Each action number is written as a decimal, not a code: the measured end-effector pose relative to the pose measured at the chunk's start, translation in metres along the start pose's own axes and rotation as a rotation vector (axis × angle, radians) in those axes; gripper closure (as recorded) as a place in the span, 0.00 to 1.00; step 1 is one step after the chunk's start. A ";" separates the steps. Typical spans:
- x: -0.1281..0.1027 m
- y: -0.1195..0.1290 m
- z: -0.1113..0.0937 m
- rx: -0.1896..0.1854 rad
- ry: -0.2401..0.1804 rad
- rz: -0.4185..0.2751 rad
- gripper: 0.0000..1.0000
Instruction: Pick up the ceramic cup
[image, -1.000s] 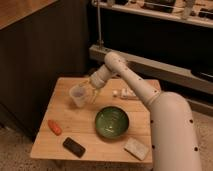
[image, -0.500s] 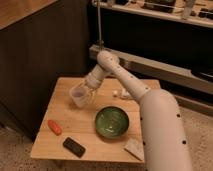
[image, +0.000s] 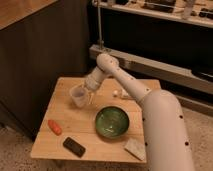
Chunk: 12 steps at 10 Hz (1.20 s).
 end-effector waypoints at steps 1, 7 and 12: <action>0.003 0.002 0.004 0.009 0.001 0.012 0.51; -0.014 -0.003 -0.007 -0.002 0.008 0.010 0.90; -0.022 -0.006 -0.013 -0.008 0.017 0.001 0.90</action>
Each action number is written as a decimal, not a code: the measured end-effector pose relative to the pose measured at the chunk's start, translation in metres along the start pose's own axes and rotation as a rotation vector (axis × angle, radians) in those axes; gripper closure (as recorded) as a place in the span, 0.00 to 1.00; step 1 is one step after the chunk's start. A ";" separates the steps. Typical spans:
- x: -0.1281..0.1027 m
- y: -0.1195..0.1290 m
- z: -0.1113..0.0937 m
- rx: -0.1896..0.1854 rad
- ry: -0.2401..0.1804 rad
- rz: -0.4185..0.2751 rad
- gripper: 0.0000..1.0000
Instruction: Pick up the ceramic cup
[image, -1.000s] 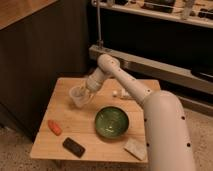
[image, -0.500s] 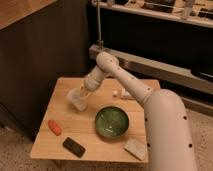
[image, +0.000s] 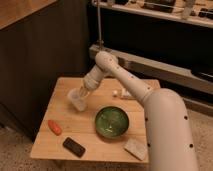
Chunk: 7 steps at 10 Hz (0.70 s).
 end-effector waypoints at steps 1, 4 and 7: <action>-0.001 0.000 -0.001 -0.003 0.001 -0.001 0.90; -0.005 0.000 -0.003 -0.007 0.005 -0.006 0.90; -0.009 -0.001 -0.007 -0.013 0.009 -0.013 0.90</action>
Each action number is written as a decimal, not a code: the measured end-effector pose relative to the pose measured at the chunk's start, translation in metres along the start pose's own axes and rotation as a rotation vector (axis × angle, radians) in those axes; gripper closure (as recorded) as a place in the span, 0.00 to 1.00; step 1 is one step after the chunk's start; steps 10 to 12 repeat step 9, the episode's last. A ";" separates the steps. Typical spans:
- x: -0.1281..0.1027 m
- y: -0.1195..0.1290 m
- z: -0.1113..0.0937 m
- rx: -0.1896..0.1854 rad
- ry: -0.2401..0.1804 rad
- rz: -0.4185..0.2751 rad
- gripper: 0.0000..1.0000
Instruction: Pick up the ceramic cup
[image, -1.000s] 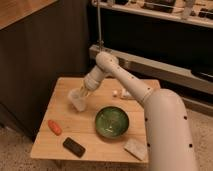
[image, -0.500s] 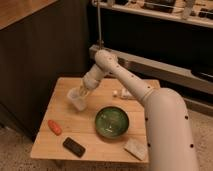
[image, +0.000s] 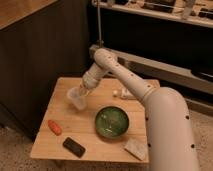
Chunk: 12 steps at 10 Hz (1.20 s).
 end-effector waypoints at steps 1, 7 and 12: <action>-0.002 0.000 -0.001 -0.002 0.001 -0.002 0.90; -0.010 -0.001 -0.009 -0.010 0.008 -0.012 0.90; -0.013 -0.001 -0.012 -0.011 0.011 -0.014 0.90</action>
